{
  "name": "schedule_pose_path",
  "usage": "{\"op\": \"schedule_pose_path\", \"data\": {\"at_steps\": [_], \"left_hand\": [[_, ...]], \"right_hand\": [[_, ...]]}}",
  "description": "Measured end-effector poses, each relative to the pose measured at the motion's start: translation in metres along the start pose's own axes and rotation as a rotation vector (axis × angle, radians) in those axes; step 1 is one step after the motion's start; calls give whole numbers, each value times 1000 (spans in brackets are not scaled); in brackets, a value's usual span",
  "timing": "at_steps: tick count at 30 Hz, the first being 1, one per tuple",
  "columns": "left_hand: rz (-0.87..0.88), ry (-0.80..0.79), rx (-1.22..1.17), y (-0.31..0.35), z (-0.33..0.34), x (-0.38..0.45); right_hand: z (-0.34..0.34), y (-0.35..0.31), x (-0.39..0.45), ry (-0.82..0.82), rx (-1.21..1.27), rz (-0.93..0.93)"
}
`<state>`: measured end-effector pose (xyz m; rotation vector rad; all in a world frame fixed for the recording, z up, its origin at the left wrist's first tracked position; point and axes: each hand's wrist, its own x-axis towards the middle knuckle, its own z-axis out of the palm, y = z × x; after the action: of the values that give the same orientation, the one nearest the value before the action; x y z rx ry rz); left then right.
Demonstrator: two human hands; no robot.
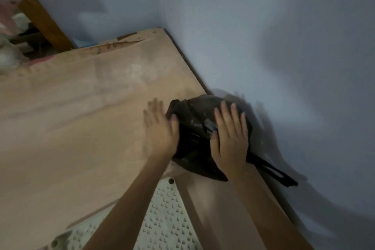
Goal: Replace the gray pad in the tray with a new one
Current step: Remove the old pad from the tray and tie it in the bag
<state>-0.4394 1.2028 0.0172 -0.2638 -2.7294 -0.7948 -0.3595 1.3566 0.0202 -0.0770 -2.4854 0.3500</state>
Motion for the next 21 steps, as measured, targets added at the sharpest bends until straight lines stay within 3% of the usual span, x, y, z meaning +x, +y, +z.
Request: {"op": "schedule_pose_path", "data": {"at_steps": [2,4,7,21], "left_hand": [[382,-77,39,26,7,-16],[561,-229,115,43,21,-29],[490,-351,206,40,36,-33],[418,-335,208,14,47,-20]], "right_hand": [[5,6,-7,-148,-105,81],[16,8,-18,-302,-161,19],[30,13,-25,-394,-201,26],[47,1,-8,-476,-261,-15]]}}
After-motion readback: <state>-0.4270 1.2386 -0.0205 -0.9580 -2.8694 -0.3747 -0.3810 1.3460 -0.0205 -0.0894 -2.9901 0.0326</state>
